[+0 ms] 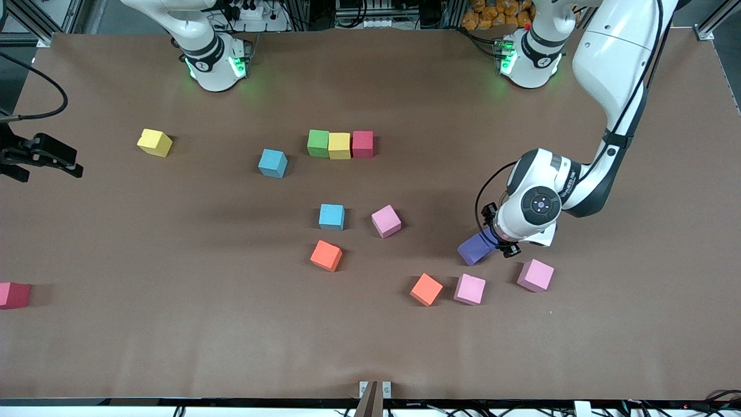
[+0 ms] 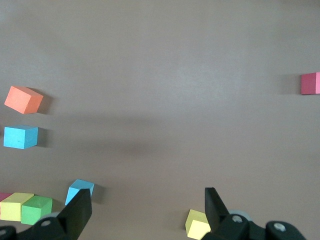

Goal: Form number 2 with 11 blocks

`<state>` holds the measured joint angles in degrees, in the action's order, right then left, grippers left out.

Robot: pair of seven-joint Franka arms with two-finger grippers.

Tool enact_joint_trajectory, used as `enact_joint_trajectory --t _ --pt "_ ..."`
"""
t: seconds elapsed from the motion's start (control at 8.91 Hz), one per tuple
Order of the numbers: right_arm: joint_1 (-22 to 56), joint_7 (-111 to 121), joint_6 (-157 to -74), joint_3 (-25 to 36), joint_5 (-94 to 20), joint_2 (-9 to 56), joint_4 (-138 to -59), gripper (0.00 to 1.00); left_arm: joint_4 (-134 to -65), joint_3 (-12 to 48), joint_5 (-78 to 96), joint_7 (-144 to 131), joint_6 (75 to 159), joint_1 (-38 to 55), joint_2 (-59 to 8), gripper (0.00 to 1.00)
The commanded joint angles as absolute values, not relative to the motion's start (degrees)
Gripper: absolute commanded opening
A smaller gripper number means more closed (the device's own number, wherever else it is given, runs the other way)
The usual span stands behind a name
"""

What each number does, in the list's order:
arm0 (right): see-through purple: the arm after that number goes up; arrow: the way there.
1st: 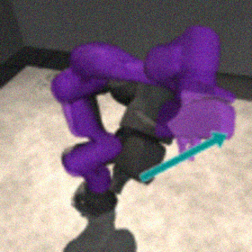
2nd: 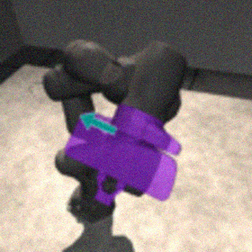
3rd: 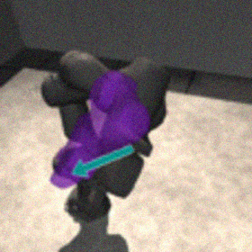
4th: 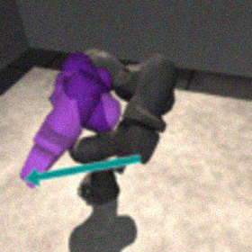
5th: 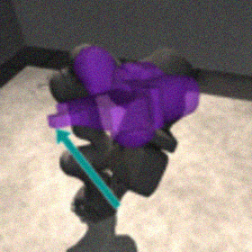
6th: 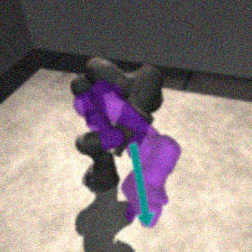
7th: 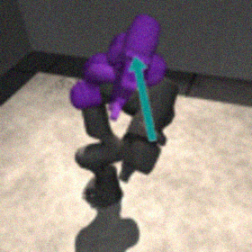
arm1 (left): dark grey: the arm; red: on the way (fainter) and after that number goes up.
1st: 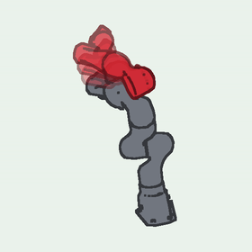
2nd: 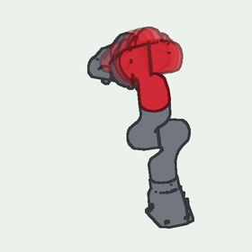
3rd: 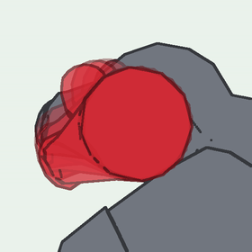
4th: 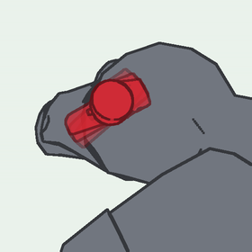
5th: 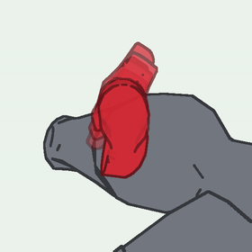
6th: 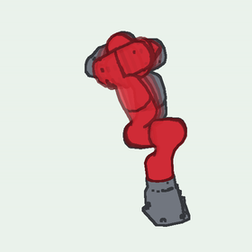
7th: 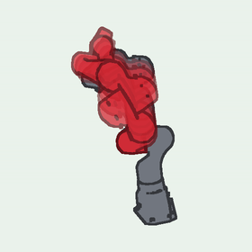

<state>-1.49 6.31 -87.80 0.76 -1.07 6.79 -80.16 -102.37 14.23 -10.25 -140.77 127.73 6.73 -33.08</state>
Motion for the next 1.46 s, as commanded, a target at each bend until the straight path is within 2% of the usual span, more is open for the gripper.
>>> enact_joint_trajectory --t 0.0,1.35 --pt "-2.5 6.8 -87.5 0.1 -1.6 6.5 -79.7 1.0 -102.3 13.8 -11.5 -142.3 128.2 6.6 -33.5 0.74" --pt "-2.4 6.7 -87.5 0.0 -1.6 6.5 -79.7 1.0 -102.0 13.4 -14.7 -149.4 126.5 7.1 -31.5 0.74"
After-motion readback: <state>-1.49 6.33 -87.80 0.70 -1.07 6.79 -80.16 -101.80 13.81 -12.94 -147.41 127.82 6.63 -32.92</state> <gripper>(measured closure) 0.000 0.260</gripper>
